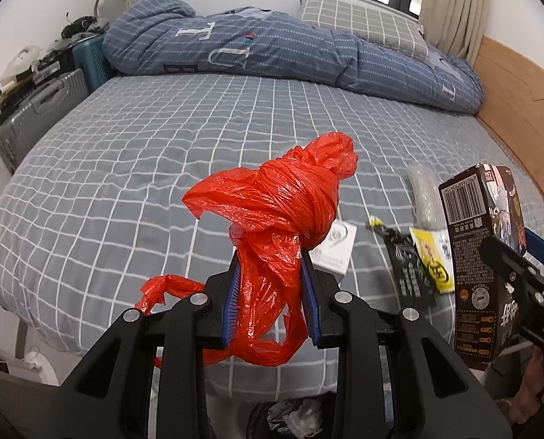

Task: Collect trash
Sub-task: 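Carry the red bag with the left tool while the right tool carries the brown box toward the bin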

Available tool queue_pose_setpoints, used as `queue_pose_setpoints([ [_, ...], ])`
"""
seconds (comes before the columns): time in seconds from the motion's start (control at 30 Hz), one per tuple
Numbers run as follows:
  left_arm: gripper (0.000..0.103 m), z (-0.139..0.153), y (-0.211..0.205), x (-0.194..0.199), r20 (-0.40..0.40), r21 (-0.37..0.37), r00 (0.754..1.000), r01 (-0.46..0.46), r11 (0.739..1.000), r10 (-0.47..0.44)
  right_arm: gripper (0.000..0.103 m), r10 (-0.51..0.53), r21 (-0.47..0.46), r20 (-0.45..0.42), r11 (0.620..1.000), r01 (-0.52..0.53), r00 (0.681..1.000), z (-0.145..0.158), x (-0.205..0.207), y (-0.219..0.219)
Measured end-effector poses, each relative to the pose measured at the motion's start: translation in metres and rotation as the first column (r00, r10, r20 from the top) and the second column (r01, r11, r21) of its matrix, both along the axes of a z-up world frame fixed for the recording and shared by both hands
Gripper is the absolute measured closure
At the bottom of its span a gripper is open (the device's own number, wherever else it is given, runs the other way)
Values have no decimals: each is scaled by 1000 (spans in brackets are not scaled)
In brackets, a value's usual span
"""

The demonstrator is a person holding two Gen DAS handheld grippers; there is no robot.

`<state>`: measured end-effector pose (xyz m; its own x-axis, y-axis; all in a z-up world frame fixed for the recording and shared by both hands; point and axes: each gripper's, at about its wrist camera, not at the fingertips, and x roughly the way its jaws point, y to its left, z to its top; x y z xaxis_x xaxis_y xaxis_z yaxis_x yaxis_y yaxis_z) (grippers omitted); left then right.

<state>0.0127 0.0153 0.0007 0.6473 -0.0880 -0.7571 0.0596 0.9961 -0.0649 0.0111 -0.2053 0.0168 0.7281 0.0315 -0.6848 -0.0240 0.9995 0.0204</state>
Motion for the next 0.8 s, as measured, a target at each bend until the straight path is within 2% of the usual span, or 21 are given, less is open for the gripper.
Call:
queue_pose_setpoints([
  [0.8, 75, -15, -6, -78, -54, -32, 998, 11, 999, -13, 14, 4, 28, -19, 1000, -3, 1000, -10, -74, 7],
])
